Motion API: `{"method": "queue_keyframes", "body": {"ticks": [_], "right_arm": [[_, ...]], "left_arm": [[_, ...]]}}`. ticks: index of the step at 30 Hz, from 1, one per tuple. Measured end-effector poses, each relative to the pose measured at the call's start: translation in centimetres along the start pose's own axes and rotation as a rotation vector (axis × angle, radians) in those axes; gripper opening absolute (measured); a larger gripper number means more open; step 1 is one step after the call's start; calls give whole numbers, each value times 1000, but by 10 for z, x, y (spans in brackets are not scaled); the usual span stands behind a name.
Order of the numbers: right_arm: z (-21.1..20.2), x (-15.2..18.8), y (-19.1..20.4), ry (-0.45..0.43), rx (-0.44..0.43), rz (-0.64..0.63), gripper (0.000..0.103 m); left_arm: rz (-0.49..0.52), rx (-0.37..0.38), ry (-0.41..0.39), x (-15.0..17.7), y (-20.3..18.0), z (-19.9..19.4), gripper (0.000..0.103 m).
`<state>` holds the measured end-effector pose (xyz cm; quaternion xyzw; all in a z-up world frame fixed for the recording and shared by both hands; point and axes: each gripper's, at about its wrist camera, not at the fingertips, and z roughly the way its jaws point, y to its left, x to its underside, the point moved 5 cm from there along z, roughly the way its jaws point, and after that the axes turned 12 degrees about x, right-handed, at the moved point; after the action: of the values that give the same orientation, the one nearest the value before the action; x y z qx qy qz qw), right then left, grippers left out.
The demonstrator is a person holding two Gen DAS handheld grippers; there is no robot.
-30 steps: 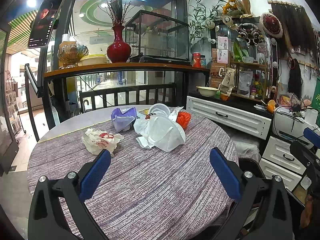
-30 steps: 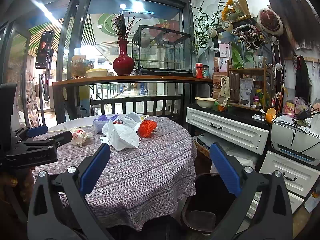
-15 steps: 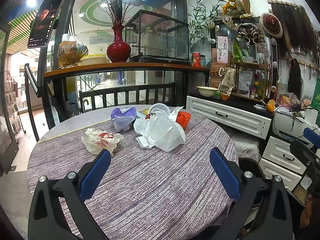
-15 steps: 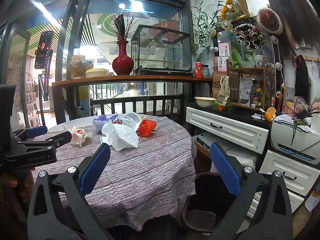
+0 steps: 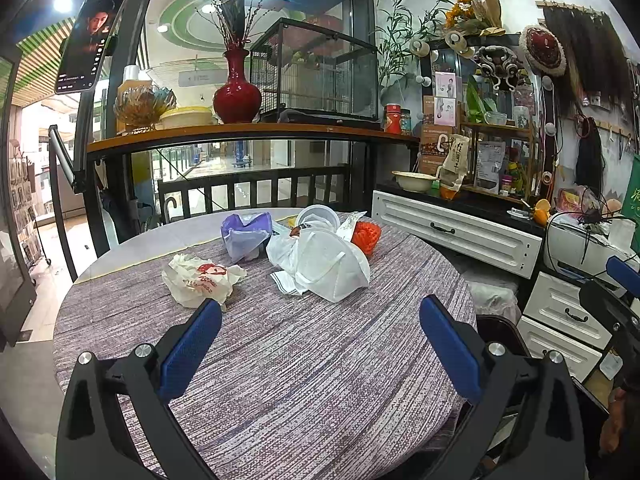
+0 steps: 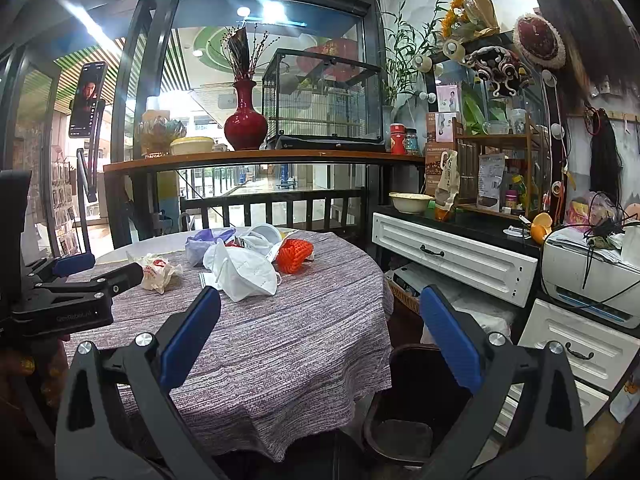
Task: Collect trash
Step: 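Reach toward the white face mask and grasp it with the right tool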
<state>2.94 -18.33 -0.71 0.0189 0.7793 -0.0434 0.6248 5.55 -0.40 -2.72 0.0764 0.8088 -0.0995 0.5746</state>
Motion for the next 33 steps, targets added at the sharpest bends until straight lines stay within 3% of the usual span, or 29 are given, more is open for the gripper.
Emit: {"method": "queue_keyframes", "body": {"ticks": [13, 21, 24, 29, 33], "right_arm": [[1, 0, -1, 9, -3, 2, 98], [12, 8, 2, 55, -11, -21, 98], [28, 24, 9, 122, -32, -51, 98], [62, 53, 21, 332, -134, -96, 98], [89, 60, 36, 417, -198, -137, 98]], "left_arm": [[5, -8, 4, 0, 3, 1, 98], [-35, -73, 70, 1, 53, 13, 98], [-25, -110, 135, 6, 76, 27, 98], [-28, -120, 244, 17, 107, 55, 98], [-94, -109, 303, 20, 132, 77, 98]]}}
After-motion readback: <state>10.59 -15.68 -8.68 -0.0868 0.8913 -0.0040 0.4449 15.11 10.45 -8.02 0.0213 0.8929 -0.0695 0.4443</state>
